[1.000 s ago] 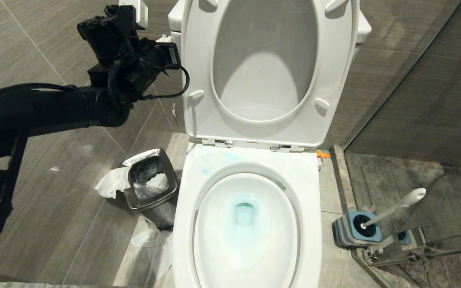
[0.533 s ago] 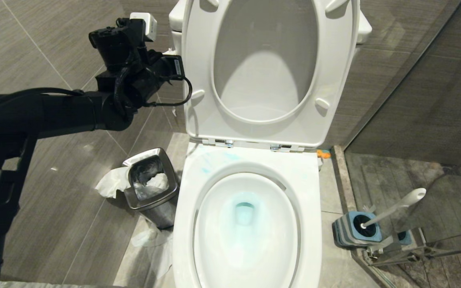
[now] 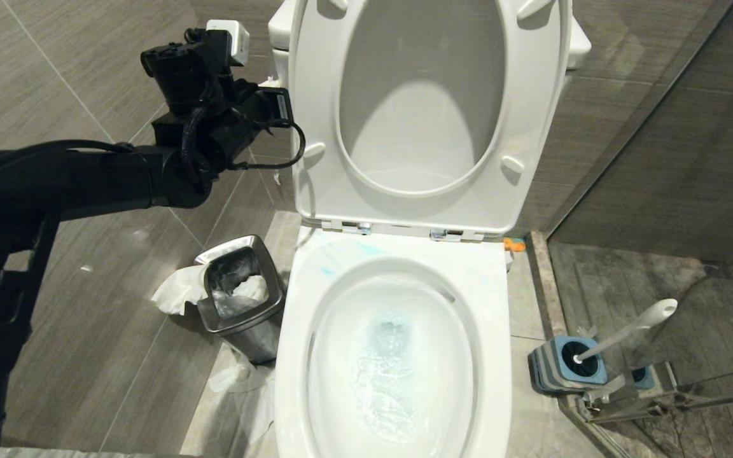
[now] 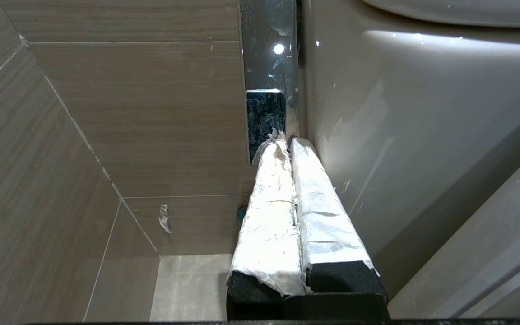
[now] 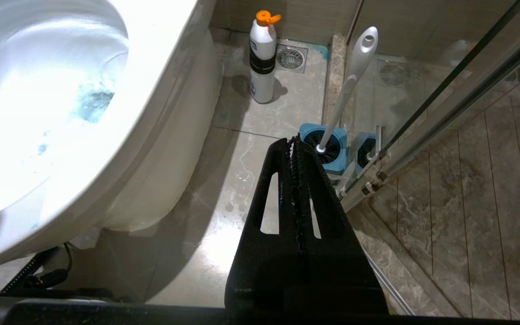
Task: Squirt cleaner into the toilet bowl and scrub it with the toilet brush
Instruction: Flush the toilet
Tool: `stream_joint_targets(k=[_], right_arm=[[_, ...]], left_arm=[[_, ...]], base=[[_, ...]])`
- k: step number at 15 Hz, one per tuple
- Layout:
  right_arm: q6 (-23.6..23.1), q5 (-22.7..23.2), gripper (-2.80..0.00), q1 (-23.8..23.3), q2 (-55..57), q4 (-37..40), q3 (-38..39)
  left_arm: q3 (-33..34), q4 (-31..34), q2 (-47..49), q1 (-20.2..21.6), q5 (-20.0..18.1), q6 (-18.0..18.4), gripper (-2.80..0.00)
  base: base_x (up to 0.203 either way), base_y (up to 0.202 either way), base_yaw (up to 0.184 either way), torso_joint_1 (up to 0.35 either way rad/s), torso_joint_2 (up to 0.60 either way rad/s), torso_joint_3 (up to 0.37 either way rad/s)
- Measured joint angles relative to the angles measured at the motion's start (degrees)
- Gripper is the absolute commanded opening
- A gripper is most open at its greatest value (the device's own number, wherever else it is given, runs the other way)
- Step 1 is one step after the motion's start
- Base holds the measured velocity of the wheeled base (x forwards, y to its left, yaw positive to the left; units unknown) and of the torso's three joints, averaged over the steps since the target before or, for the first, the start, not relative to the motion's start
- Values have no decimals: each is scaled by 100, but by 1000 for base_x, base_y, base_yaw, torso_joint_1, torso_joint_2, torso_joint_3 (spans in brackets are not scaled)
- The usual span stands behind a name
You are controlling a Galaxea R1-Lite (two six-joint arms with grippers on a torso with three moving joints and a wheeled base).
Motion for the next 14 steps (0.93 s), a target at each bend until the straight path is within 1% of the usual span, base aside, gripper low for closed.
stream_joint_targets(k=[8, 14], right_arm=[[0, 0, -280, 0, 0, -2, -1], [0, 0, -280, 0, 0, -2, -1]], left_arm=[[2, 19, -166, 2, -11, 12, -280], [-5, -1, -542, -2, -2, 17, -280]], base=[[0, 0, 0, 0, 0, 0], [0, 0, 0, 0, 0, 0]])
